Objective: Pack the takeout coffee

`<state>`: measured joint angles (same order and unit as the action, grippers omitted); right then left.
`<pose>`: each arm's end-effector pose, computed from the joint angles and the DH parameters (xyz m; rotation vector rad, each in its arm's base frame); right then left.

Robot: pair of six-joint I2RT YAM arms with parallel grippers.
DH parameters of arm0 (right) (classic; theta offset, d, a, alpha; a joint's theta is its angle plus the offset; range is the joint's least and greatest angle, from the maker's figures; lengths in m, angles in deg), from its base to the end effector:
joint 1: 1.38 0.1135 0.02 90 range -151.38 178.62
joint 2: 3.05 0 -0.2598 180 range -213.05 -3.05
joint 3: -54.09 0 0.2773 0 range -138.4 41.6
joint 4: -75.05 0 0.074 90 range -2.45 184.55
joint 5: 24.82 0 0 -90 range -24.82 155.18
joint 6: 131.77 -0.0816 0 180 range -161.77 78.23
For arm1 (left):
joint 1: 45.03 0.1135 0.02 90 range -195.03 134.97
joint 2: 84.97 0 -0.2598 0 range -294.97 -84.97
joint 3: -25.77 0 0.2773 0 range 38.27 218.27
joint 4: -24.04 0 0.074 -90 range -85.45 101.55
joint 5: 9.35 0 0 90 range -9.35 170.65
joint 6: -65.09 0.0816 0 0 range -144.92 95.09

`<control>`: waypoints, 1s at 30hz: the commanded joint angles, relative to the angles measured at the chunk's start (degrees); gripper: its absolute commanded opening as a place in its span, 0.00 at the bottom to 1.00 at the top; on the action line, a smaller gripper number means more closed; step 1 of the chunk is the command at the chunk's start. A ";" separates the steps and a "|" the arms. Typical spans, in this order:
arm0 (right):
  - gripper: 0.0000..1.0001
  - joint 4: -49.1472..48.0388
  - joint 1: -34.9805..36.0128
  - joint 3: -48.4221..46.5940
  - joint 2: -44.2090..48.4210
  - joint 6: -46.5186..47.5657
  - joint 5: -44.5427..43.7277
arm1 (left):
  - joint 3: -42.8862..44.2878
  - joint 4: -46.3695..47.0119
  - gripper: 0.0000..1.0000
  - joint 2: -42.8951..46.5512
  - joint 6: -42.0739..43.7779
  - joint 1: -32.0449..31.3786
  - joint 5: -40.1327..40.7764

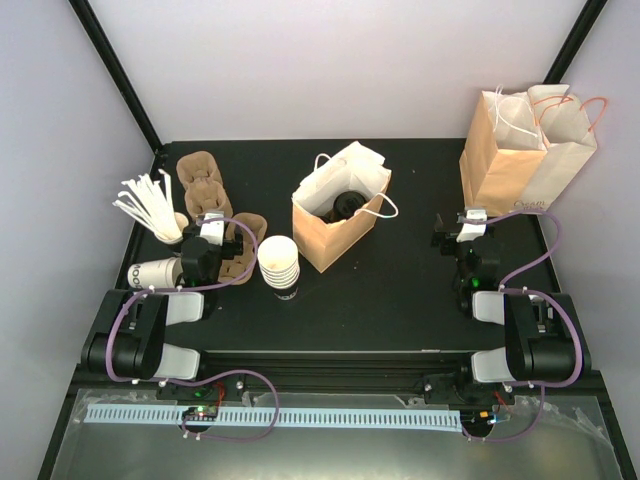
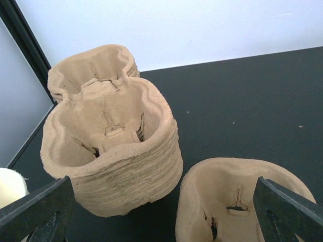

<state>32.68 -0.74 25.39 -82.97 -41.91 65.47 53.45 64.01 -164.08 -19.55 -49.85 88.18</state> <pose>0.3019 0.0038 0.1292 -0.0113 1.7252 0.0144 0.2955 -0.0142 0.1210 0.0621 1.7696 0.1232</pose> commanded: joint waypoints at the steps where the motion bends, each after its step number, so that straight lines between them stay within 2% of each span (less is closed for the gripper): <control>1: 1.00 -2.87 -0.26 -0.18 -0.24 0.05 -0.73 | 0.90 4.12 0.99 -0.07 0.61 0.47 -2.16; 14: 1.00 -2.86 -0.22 -0.23 -0.25 0.00 -0.71 | 1.08 3.81 0.99 -0.08 0.52 0.60 -2.53; 30: 1.00 -2.83 -0.27 -0.23 -0.24 0.05 -0.73 | 2.70 1.02 0.99 -0.44 -0.35 2.87 -7.24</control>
